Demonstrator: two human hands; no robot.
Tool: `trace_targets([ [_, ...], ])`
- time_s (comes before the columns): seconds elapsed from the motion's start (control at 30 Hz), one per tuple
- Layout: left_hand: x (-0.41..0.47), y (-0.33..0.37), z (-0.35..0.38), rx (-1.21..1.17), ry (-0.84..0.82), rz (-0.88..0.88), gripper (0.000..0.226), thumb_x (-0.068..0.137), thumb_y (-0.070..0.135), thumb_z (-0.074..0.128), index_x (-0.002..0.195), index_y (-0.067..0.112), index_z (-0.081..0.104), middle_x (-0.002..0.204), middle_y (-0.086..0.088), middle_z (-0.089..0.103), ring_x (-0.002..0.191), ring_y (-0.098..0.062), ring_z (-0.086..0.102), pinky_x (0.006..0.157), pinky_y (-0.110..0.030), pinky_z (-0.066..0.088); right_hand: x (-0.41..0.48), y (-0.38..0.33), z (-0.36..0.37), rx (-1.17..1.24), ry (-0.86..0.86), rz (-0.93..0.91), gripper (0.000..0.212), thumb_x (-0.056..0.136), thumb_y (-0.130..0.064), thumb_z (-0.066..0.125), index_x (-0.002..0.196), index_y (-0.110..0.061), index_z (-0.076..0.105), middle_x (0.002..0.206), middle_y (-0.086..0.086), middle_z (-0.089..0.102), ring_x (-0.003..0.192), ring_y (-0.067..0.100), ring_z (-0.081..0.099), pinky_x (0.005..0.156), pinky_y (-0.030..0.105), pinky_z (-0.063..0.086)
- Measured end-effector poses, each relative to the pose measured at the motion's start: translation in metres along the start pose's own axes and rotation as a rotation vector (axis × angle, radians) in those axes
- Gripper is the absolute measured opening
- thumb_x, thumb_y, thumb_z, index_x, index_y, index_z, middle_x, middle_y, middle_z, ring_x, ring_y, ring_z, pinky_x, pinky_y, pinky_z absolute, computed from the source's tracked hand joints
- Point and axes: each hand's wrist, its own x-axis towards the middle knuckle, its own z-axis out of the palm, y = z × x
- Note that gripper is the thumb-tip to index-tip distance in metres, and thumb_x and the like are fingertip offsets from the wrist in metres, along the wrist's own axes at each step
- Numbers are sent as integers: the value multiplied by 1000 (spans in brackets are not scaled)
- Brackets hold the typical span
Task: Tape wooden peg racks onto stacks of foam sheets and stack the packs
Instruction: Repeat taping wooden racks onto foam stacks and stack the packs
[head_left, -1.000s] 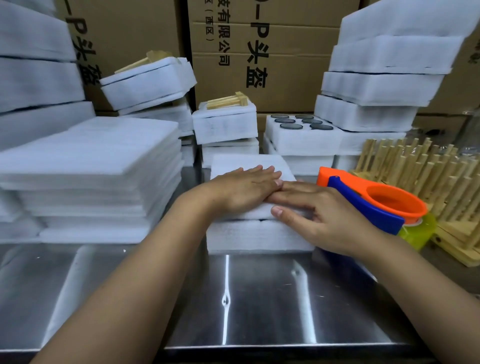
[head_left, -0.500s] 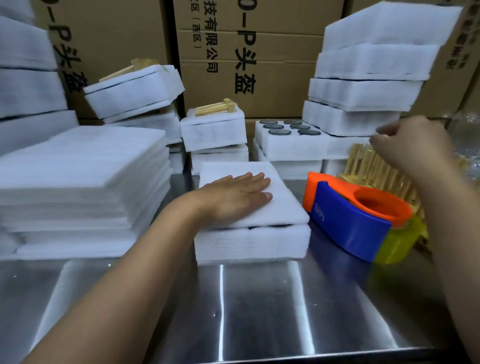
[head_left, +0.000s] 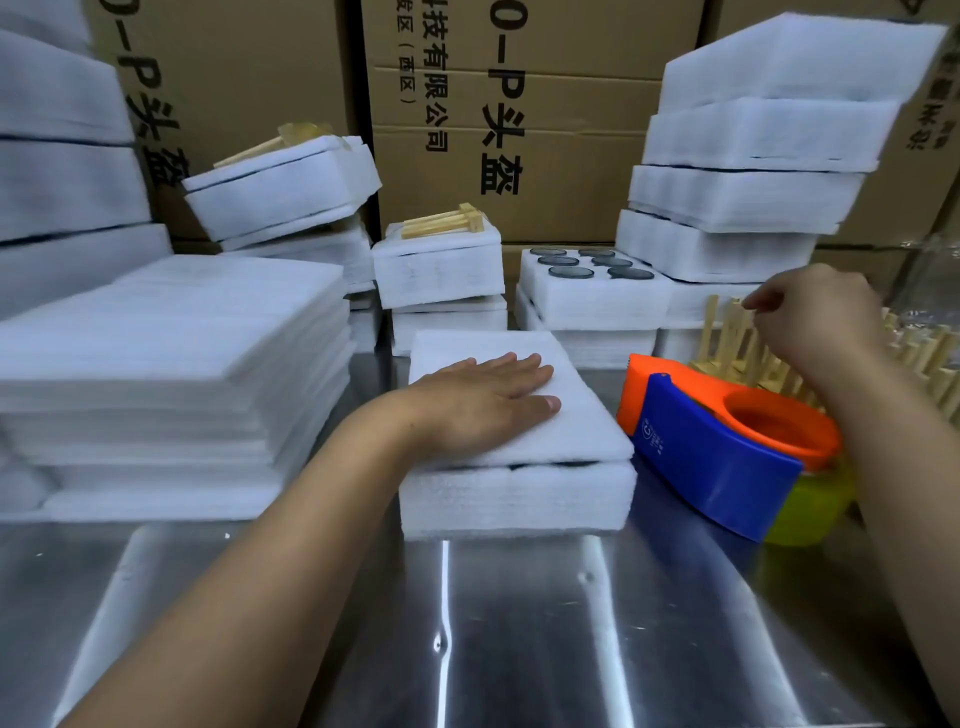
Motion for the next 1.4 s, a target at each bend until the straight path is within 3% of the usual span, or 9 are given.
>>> trace_targets([
  [0.27, 1, 0, 0, 34, -19, 16, 55, 98, 52, 23, 149, 38, 9, 156, 23, 1, 142, 4, -6, 116, -24, -6, -21, -39, -17, 380, 223, -213, 21, 87, -3, 54, 95, -9, 73, 94, 11, 71, 85, 23, 62, 75, 22, 39],
  [0.4, 2, -1, 0, 42, -19, 24, 55, 98, 52, 23, 149, 38, 9, 156, 23, 0, 142, 4, -6, 116, -25, -6, -42, -60, -26, 591, 359, -383, 17, 87, -4, 56, 88, -11, 72, 83, -4, 66, 81, 10, 61, 78, 21, 48],
  [0.53, 3, -1, 0, 54, -11, 37, 54, 99, 51, 22, 149, 38, 9, 156, 22, 0, 142, 3, -6, 116, -26, -6, -70, -79, -22, 750, 340, -481, 17, 85, 0, 59, 85, -14, 69, 81, -10, 63, 82, 1, 58, 76, 8, 45],
  [0.7, 3, -1, 2, 9, 69, 65, 53, 98, 52, 30, 148, 40, 19, 155, 21, 11, 144, 0, 5, 117, -28, 2, -98, -89, -9, 757, 310, -607, 14, 83, 1, 61, 87, -9, 70, 85, -9, 65, 84, 2, 60, 68, 9, 42],
  [0.87, -1, -5, -3, -371, 392, 16, 22, 95, 31, 51, 109, 33, 68, 118, 15, 63, 114, -4, 53, 90, -18, 36, -103, -90, -2, 1025, 37, -523, 30, 85, -5, 67, 108, -23, 61, 94, -15, 65, 88, -3, 62, 83, 18, 49],
  [0.97, -1, -14, -14, -761, 739, -127, 24, 88, 17, 56, 72, 29, 70, 84, 15, 69, 92, -6, 63, 74, -19, 42, -110, -89, 11, 995, -173, -509, 34, 84, -1, 68, 102, -29, 63, 88, -14, 66, 84, -6, 61, 81, 19, 49],
  [1.07, 3, -33, -22, -1047, 928, -342, 17, 86, 20, 55, 73, 22, 65, 84, 4, 67, 86, -16, 61, 74, -29, 42, -117, -88, 19, 1030, -354, -494, 26, 84, -2, 67, 94, -26, 68, 89, -9, 71, 87, -2, 64, 83, 19, 50],
  [1.23, 1, -42, -18, -1183, 703, -512, 29, 90, 42, 50, 104, 19, 61, 92, -16, 69, 63, -7, 55, 58, -25, 41, -118, -87, 19, 1109, -364, -508, 16, 88, -15, 66, 99, -25, 71, 105, -2, 71, 104, 9, 63, 89, 22, 50],
  [1.4, 1, -34, -11, -1226, 539, -477, 27, 87, 42, 56, 95, 17, 61, 70, 0, 72, 63, -15, 69, 62, -26, 55, -103, -86, 28, 1268, -418, -159, 27, 89, -30, 60, 114, -40, 63, 122, -22, 59, 112, -9, 52, 93, 12, 40],
])
